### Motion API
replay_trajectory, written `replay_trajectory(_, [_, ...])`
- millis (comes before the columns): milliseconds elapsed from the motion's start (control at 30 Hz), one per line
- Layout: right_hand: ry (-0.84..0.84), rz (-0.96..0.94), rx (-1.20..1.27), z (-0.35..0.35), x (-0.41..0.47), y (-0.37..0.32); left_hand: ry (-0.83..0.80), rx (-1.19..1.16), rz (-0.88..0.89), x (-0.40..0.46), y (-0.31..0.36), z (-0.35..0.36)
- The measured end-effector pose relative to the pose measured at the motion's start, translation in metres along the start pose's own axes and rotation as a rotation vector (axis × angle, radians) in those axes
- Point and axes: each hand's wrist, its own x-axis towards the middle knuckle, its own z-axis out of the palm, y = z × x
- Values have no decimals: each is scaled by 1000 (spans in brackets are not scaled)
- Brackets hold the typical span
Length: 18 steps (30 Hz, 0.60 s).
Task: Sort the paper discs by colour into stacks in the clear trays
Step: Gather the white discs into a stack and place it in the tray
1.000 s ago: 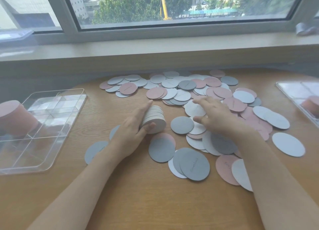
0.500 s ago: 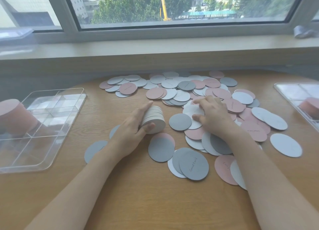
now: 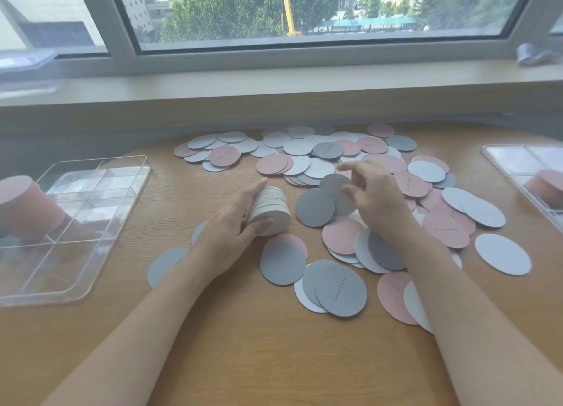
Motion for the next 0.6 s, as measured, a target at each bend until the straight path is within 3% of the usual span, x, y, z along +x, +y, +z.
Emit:
replay_trajectory(300, [203,-128,76,3,-7,-18,24,-152,7,-3,6,-2])
replay_trajectory(600, [-62,-13,410,27,-21,-41,-101,-267,28,-3,9,6])
